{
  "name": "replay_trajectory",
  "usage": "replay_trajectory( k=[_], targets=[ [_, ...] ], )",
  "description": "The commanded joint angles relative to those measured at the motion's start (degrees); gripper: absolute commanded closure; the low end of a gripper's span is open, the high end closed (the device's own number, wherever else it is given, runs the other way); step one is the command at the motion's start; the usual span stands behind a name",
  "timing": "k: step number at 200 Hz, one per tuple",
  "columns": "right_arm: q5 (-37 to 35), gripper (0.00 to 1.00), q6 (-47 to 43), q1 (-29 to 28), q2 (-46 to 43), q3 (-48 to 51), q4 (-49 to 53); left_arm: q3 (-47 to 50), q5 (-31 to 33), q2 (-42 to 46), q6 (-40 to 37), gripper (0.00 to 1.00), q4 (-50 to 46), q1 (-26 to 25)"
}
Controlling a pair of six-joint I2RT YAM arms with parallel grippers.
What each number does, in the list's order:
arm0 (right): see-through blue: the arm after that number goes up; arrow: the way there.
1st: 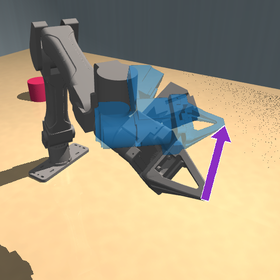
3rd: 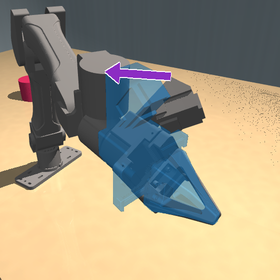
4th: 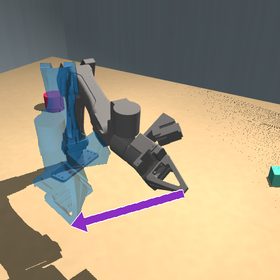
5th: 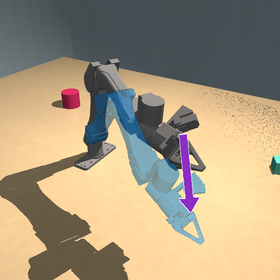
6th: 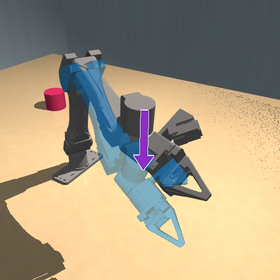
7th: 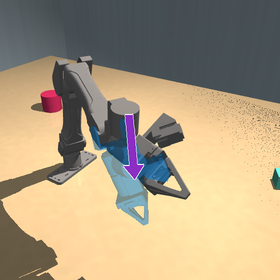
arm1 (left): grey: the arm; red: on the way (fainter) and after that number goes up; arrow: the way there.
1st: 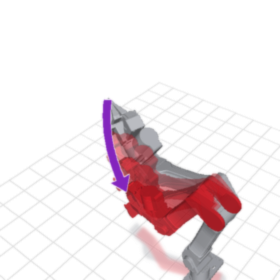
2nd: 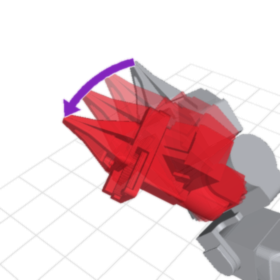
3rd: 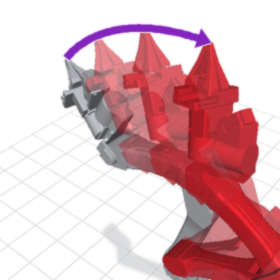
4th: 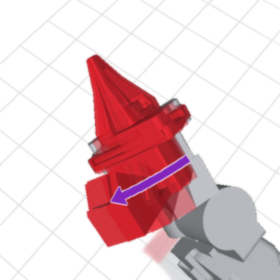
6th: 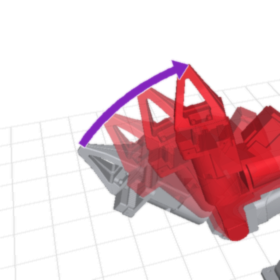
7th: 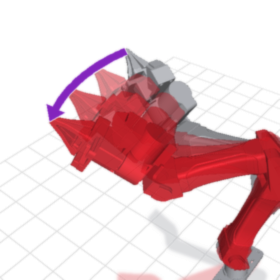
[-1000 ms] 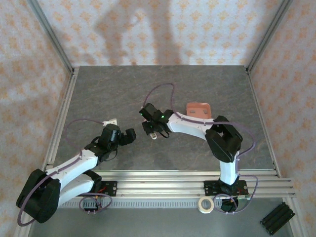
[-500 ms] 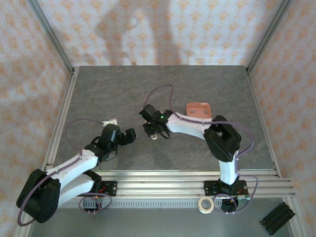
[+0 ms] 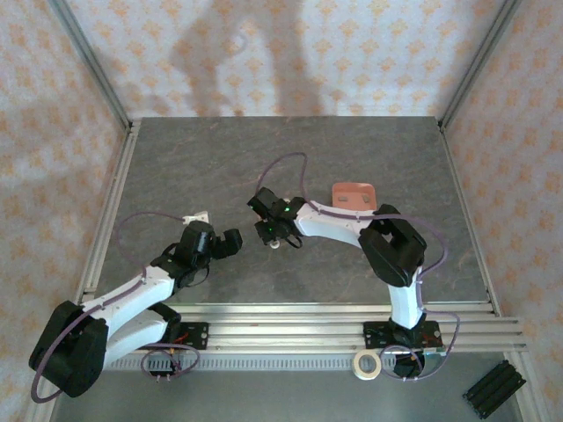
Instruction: Load the staples into the stapler
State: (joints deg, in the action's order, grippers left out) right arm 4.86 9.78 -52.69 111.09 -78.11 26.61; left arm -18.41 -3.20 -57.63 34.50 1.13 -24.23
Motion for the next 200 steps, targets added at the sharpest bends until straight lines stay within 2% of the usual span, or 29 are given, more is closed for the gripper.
replay_trajectory(
  k=[1,85,200],
  targets=[
    [-2.07,0.88,-0.38,0.22,0.76,0.1,1.67,0.13,0.28,0.67,0.04,0.0,0.67,0.58],
    [-3.43,0.88,-0.75,0.26,0.79,0.9,2.81,0.31,0.3,0.76,0.04,0.0,0.61,0.52],
    [3.22,0.88,3.31,-0.47,-0.35,3.07,-0.37,0.75,0.02,0.76,0.39,0.0,1.14,0.51]
  ],
)
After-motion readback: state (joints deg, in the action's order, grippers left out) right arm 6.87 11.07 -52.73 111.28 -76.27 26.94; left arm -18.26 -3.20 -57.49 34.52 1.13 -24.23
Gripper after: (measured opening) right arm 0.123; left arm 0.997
